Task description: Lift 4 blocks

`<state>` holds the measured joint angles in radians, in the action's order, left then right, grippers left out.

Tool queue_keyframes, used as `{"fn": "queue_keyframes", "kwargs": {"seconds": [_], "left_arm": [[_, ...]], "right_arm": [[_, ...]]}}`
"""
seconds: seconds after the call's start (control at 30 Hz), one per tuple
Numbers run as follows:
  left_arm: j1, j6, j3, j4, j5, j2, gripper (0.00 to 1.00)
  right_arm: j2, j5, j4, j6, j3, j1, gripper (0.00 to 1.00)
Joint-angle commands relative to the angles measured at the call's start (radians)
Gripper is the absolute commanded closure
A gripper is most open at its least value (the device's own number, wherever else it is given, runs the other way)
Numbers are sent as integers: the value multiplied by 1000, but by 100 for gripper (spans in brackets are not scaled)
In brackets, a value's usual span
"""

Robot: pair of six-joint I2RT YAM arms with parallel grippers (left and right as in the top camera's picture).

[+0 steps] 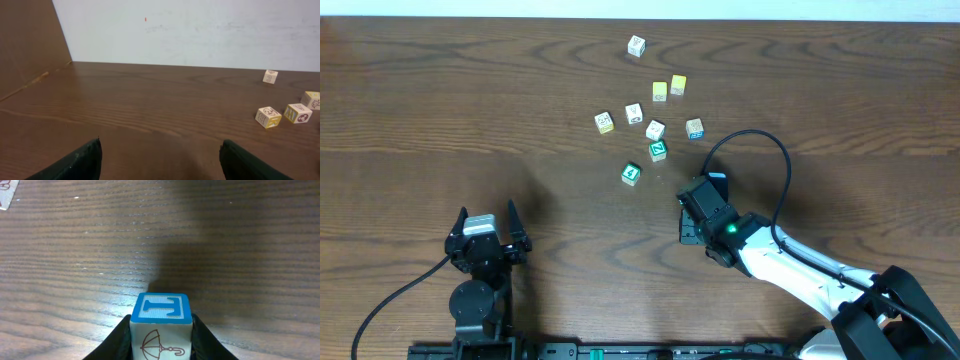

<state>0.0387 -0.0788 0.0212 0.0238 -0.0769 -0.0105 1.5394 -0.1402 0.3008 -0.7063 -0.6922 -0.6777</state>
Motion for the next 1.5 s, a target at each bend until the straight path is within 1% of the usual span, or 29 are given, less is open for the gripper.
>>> {"fn": "queue_keyframes", "kwargs": {"seconds": [0.0,0.07,0.13,0.27,0.53,0.63,0.67,0.77,0.9,1.13,1.2,1.37,1.47], "left_arm": [[5,5,-17,43,-13,5,25],[5,5,-17,43,-13,5,25],[5,5,-17,43,-13,5,25],[5,5,-17,43,-13,5,24],[5,5,-17,43,-13,5,24],[5,5,-17,43,-13,5,24],[5,5,-17,43,-13,5,24],[5,5,-17,43,-13,5,25],[5,4,-17,43,-13,5,25],[5,5,-17,43,-13,5,25],[5,5,-17,43,-13,5,25],[5,5,-17,43,-13,5,24],[5,5,-17,43,-13,5,25]], "right_arm": [[5,-11,6,-3,22,-5,58],[6,-5,7,-3,22,-5,46],[6,-5,9,-3,22,-5,39],[5,-6,7,11,22,-5,32],[5,-10,-27,200,21,-4,24],[5,-10,-40,211,19,-4,24],[5,-10,-43,211,19,-4,25],[5,-4,-56,251,19,-4,36],[5,26,-78,296,19,-4,40],[5,26,-84,304,19,-4,40],[5,25,-84,304,19,-4,38],[5,-18,-89,308,19,-3,31],[5,-20,-113,342,19,-2,27]]}}
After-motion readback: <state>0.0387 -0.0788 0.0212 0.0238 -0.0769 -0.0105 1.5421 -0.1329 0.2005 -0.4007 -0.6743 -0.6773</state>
